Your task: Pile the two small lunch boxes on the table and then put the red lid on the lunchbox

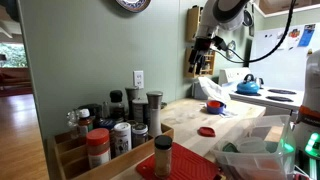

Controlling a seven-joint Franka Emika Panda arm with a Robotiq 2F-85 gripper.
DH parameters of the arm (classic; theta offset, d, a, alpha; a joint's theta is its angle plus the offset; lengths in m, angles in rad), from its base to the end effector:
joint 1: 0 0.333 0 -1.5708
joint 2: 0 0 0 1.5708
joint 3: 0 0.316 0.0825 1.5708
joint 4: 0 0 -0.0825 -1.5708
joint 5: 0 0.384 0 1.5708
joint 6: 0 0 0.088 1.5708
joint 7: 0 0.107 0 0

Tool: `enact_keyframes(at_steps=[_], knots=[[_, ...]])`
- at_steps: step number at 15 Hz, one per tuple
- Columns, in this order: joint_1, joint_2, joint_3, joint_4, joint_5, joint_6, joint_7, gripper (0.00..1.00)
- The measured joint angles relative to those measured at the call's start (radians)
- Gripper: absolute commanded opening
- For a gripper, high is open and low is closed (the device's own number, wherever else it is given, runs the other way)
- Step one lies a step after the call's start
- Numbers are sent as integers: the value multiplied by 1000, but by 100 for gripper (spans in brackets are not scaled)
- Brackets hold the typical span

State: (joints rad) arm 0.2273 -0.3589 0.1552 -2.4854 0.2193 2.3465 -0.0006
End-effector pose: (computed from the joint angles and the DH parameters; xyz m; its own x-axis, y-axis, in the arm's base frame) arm 0.4120 0.1707 0.4383 0.9527 0.2215 0.2082 0.2516 -0.9589 -0.1310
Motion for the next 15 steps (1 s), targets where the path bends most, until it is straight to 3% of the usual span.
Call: enact_keyframes(at_steps=[7,12,15], knots=[[7,25,4,5,0,0,-13,100],[23,188,47,48,-7,29,-19,100],[21,292,67,76,-62,90,67,100]])
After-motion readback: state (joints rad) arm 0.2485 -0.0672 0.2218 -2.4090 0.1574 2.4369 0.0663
